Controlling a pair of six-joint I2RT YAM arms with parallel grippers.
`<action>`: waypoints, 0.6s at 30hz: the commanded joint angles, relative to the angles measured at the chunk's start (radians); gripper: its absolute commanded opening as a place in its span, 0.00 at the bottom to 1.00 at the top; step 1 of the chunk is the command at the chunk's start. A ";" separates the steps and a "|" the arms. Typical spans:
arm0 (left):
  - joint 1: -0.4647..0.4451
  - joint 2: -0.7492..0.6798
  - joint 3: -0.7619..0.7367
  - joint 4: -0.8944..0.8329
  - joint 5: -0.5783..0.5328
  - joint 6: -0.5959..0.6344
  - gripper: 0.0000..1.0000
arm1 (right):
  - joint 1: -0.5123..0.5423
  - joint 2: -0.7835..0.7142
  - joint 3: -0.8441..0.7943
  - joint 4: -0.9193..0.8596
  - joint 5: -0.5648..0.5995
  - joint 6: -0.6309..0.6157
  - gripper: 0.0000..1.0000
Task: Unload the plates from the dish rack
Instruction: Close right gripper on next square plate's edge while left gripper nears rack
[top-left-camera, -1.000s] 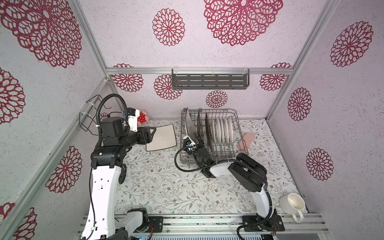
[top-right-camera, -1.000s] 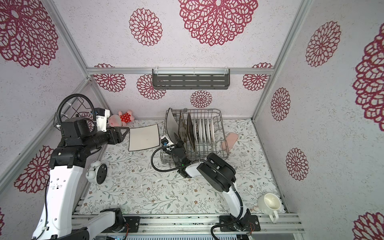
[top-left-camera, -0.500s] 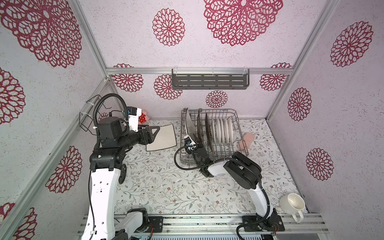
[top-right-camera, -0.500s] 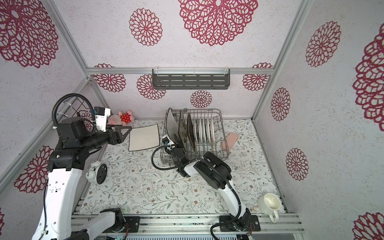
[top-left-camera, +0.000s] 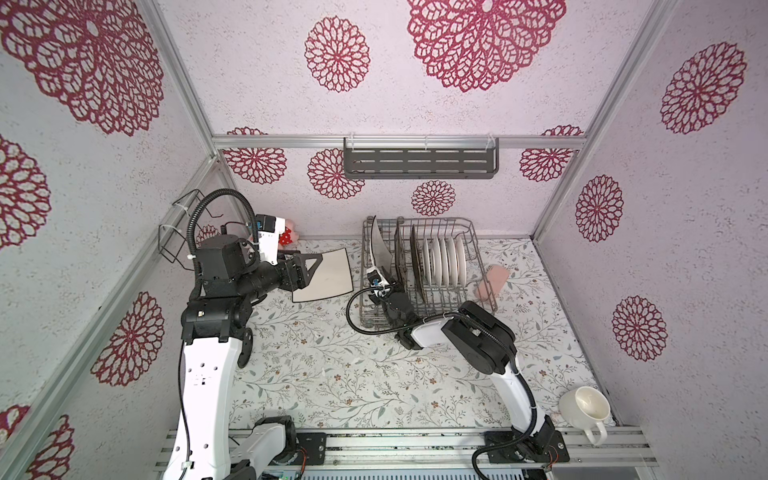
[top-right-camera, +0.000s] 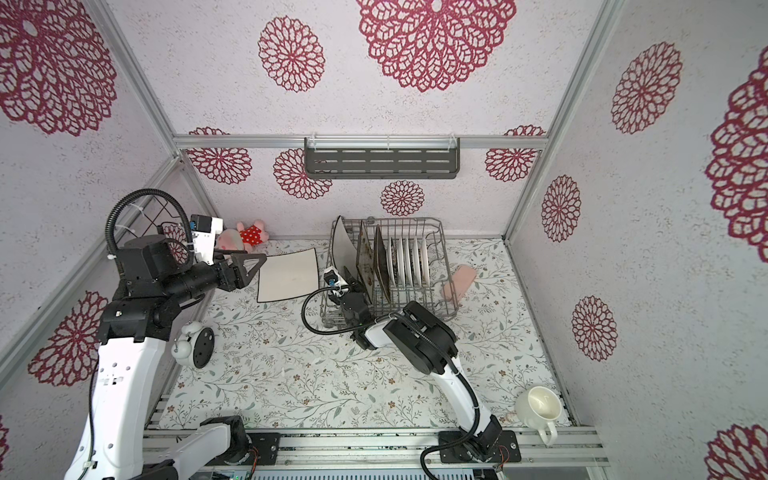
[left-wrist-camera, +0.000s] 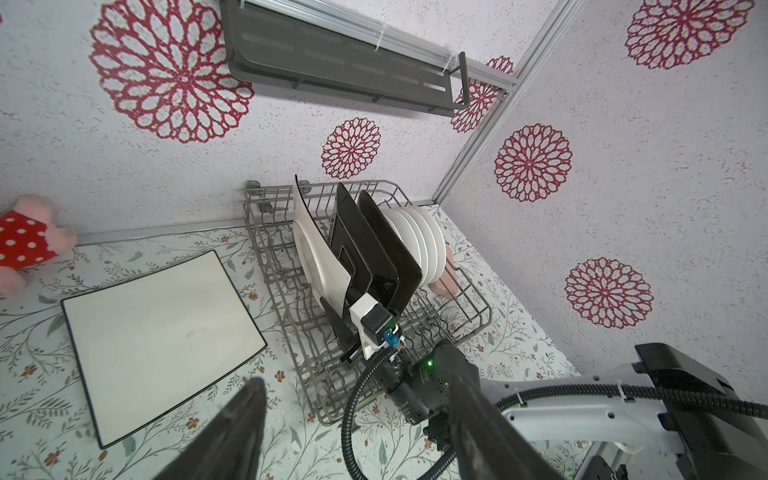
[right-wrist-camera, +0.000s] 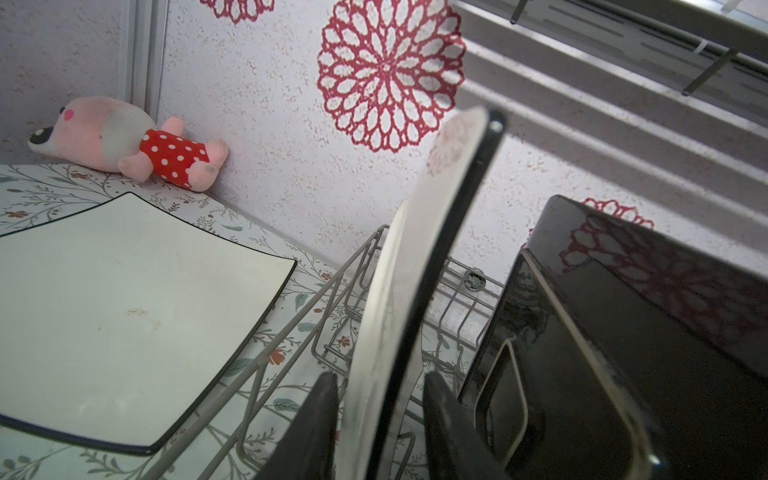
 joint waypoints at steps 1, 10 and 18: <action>0.001 -0.001 -0.015 0.036 0.015 0.007 0.72 | -0.007 -0.007 0.031 0.053 0.012 -0.006 0.32; 0.002 -0.020 -0.038 0.043 -0.001 0.000 0.72 | -0.004 -0.040 0.025 0.065 -0.018 -0.025 0.19; 0.002 -0.034 -0.060 0.053 -0.029 -0.009 0.73 | 0.022 -0.068 0.044 0.065 -0.050 -0.118 0.10</action>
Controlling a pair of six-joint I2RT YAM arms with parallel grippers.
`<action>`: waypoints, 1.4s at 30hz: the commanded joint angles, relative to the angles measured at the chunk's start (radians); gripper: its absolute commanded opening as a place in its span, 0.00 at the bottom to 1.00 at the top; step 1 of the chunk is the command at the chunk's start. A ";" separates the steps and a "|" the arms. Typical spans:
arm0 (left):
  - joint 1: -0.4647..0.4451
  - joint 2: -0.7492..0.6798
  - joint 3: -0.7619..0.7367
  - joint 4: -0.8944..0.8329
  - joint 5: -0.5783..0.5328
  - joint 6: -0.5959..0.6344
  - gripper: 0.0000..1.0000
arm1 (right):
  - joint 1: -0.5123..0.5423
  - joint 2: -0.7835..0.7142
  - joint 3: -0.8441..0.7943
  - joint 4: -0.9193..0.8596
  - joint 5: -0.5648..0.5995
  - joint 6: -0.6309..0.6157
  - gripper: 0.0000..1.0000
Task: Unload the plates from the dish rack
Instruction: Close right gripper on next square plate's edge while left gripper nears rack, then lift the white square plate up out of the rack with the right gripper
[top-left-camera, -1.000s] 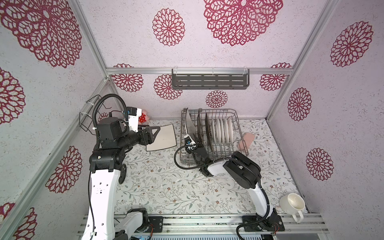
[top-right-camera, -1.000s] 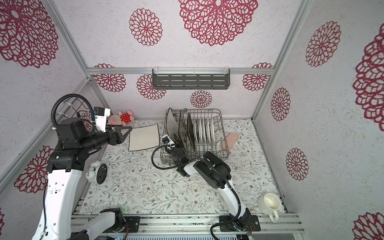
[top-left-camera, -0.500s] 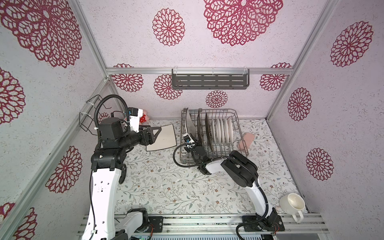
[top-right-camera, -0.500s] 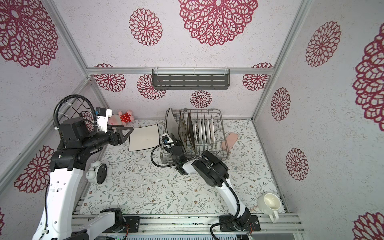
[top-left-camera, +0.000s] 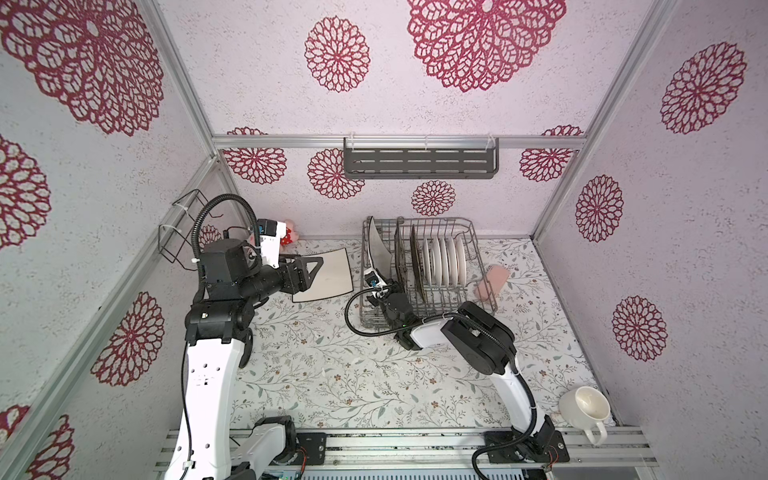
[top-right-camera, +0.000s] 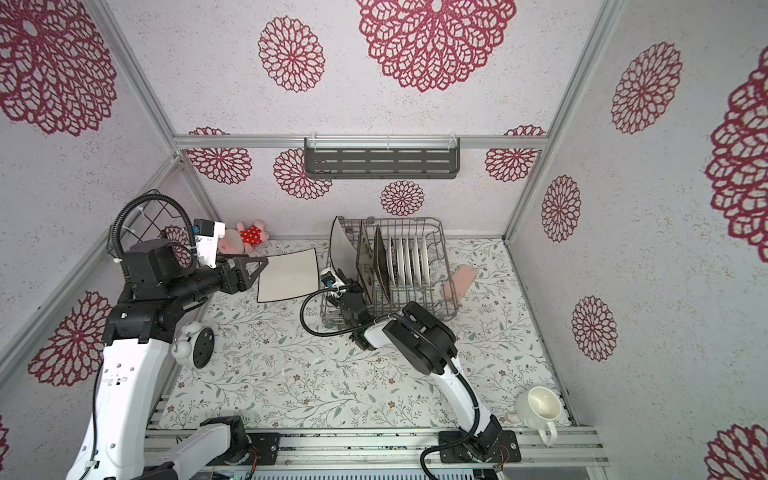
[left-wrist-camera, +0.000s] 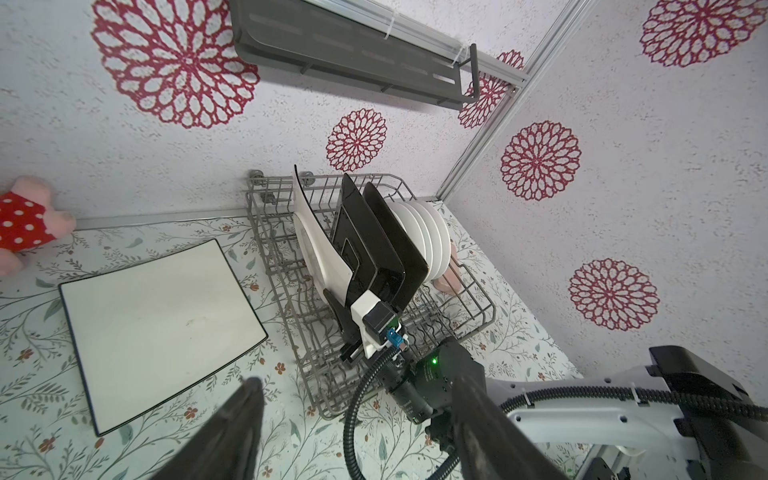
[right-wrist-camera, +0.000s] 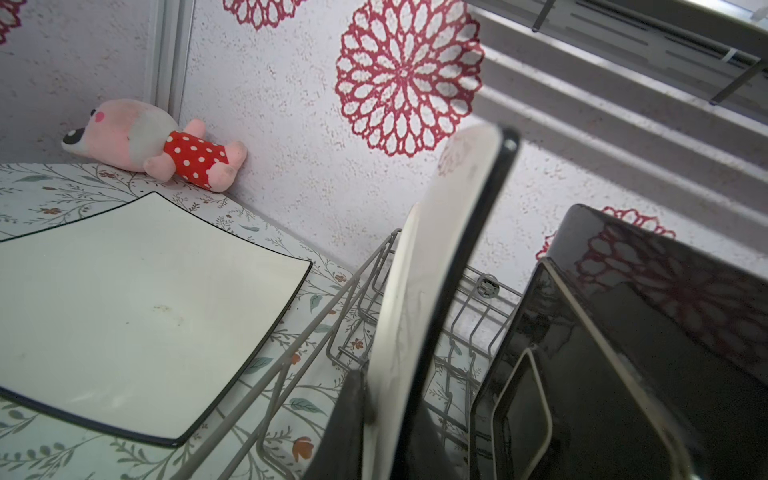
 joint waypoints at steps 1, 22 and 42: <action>0.002 -0.021 -0.010 0.028 -0.012 0.005 0.73 | 0.012 -0.075 0.042 0.071 -0.019 -0.107 0.09; 0.022 -0.067 0.009 0.016 -0.062 -0.028 0.75 | 0.055 -0.189 0.096 0.041 -0.058 -0.299 0.00; 0.031 -0.048 -0.004 0.051 -0.044 -0.055 0.76 | 0.052 -0.281 0.143 0.085 -0.110 -0.253 0.00</action>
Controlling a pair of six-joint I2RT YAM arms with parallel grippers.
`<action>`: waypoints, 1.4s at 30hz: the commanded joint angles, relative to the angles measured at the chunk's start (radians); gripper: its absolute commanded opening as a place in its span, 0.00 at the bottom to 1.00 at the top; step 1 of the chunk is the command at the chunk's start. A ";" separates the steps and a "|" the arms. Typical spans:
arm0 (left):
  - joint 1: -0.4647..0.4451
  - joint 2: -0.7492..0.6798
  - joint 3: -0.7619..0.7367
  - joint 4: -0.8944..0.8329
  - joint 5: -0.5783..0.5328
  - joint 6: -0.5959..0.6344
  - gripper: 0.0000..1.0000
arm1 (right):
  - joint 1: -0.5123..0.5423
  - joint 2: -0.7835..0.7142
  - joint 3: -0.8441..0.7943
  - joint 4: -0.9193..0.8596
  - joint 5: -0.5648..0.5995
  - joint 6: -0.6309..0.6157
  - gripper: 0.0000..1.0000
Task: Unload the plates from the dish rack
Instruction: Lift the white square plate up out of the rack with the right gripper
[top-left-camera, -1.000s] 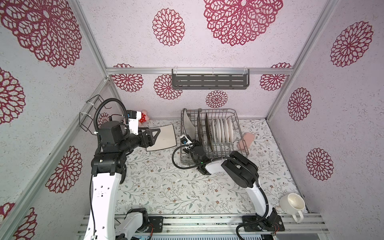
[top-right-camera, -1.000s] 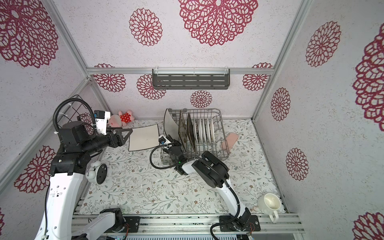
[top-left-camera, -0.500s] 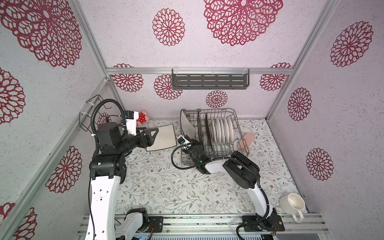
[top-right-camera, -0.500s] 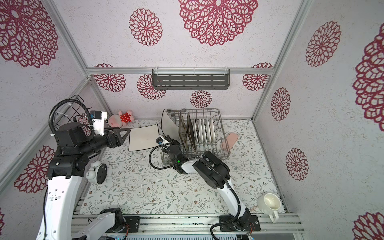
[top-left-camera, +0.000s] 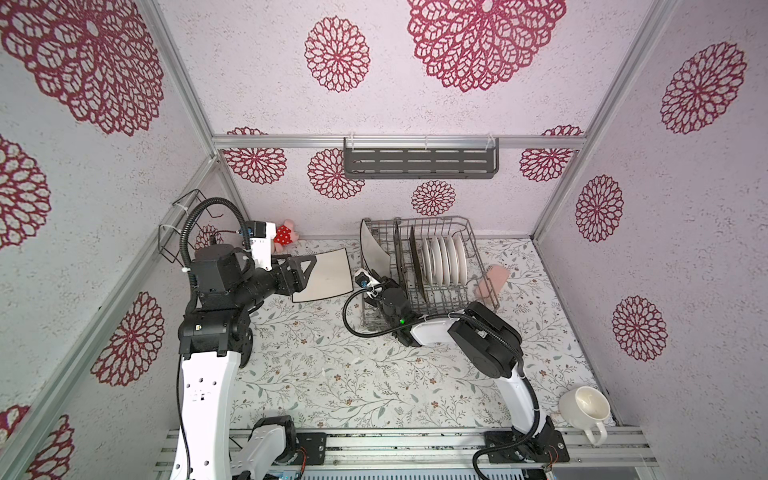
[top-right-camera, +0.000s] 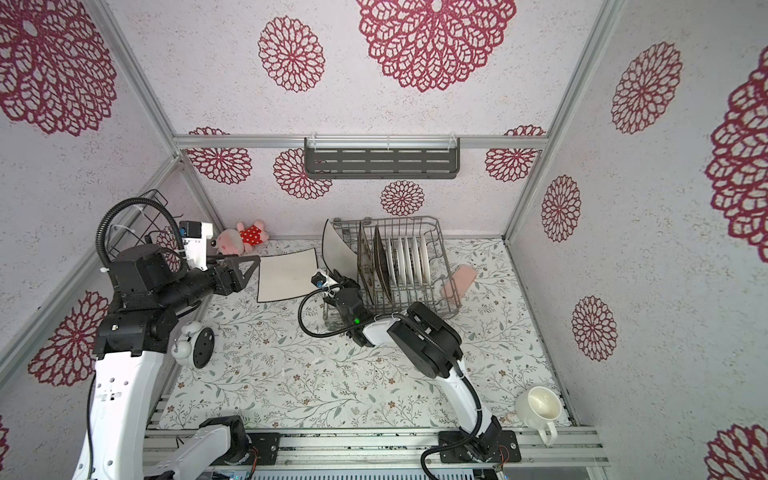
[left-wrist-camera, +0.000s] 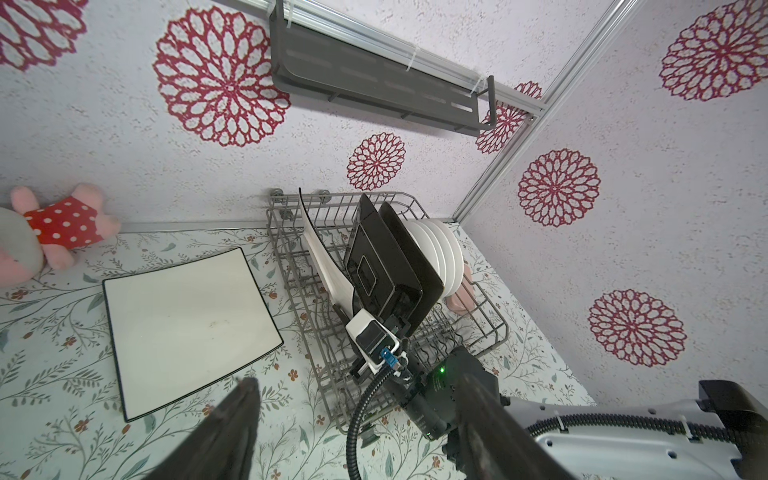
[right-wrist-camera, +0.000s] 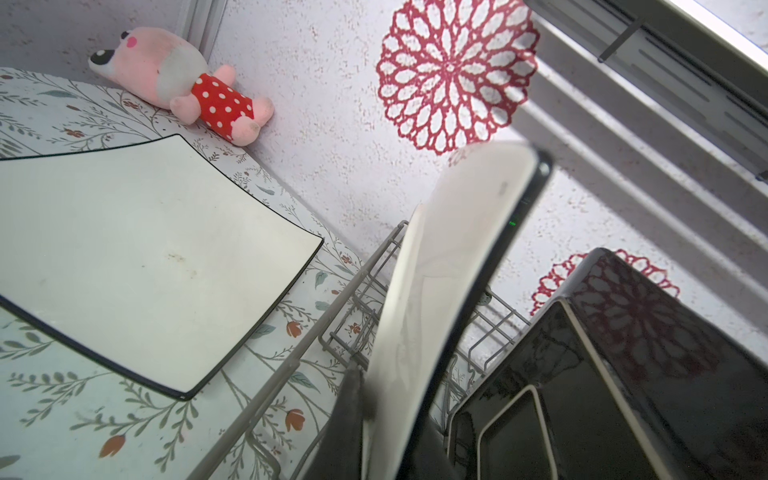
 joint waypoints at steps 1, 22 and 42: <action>0.012 0.009 0.003 0.042 0.014 -0.007 0.76 | 0.032 -0.207 0.119 0.291 -0.082 -0.110 0.00; 0.023 0.028 -0.020 0.076 0.037 -0.025 0.76 | -0.006 -0.284 0.136 0.282 -0.124 0.048 0.00; 0.133 0.006 0.010 0.124 0.240 -0.183 0.77 | 0.012 -0.275 0.236 0.162 -0.319 -0.086 0.00</action>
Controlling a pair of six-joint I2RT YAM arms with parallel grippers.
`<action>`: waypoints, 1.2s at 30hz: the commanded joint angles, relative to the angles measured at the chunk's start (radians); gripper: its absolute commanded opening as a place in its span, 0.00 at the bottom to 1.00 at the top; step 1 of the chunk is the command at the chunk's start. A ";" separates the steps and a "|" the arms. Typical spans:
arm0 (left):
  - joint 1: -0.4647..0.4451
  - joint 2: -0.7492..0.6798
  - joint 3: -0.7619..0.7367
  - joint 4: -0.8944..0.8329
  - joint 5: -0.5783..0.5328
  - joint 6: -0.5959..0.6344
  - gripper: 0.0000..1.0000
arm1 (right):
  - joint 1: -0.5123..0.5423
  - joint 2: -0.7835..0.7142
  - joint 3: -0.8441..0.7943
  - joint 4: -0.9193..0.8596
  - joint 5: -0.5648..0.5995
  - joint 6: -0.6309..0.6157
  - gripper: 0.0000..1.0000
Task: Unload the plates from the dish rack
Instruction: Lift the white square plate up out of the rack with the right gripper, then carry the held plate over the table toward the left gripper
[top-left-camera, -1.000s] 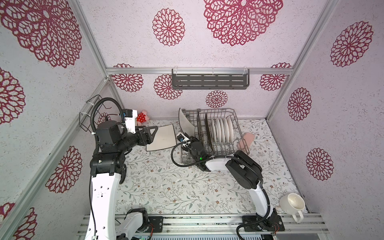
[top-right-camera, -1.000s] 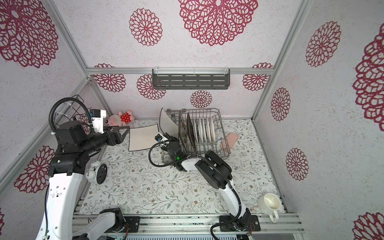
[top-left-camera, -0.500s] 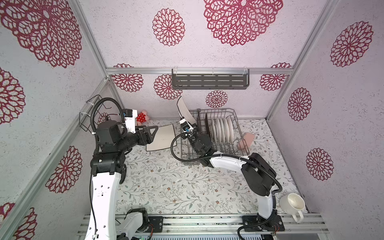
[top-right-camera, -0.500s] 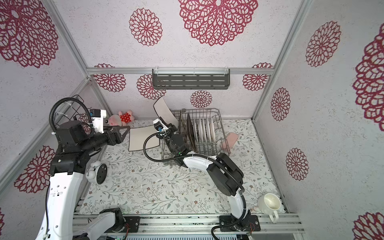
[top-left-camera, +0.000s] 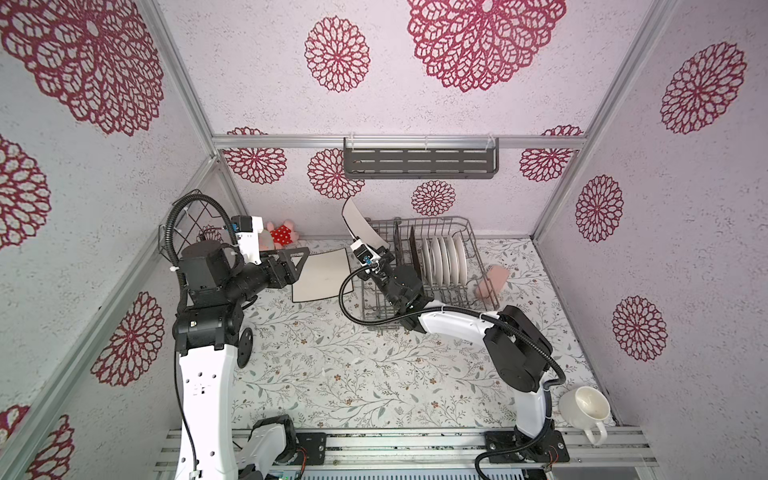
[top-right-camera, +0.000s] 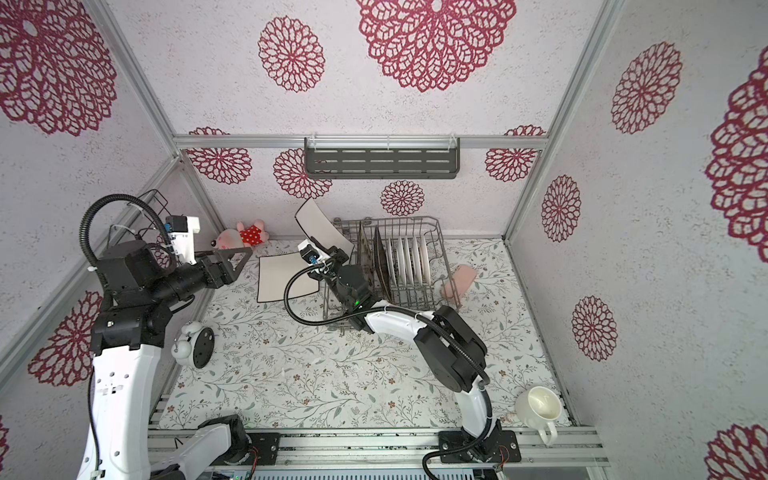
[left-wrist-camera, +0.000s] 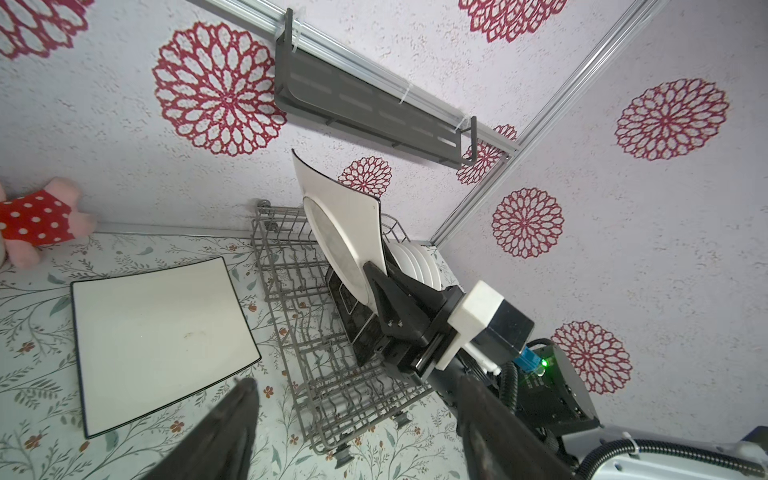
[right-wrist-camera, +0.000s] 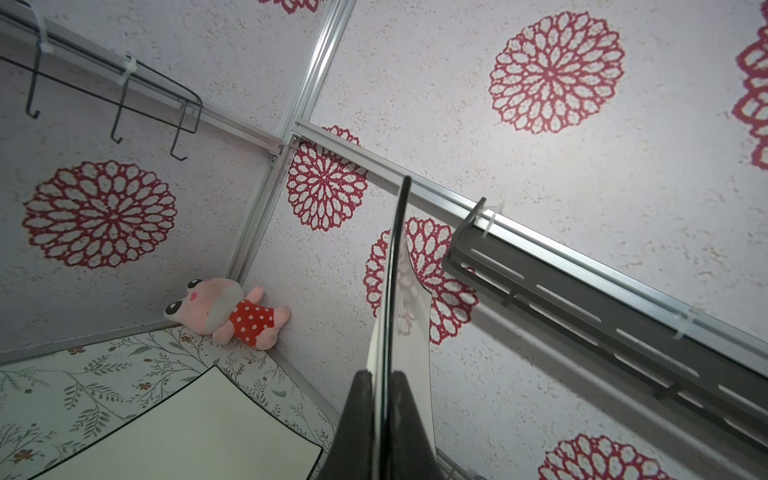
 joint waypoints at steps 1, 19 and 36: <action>0.035 -0.019 -0.012 0.076 0.107 -0.078 0.77 | 0.010 -0.059 0.102 0.178 -0.088 -0.129 0.00; 0.194 -0.096 -0.114 0.120 0.283 -0.214 0.77 | 0.065 0.235 0.231 0.110 -0.227 -0.591 0.00; 0.143 -0.151 -0.075 -0.037 0.245 -0.062 0.79 | 0.048 0.462 0.420 0.011 -0.380 -0.714 0.00</action>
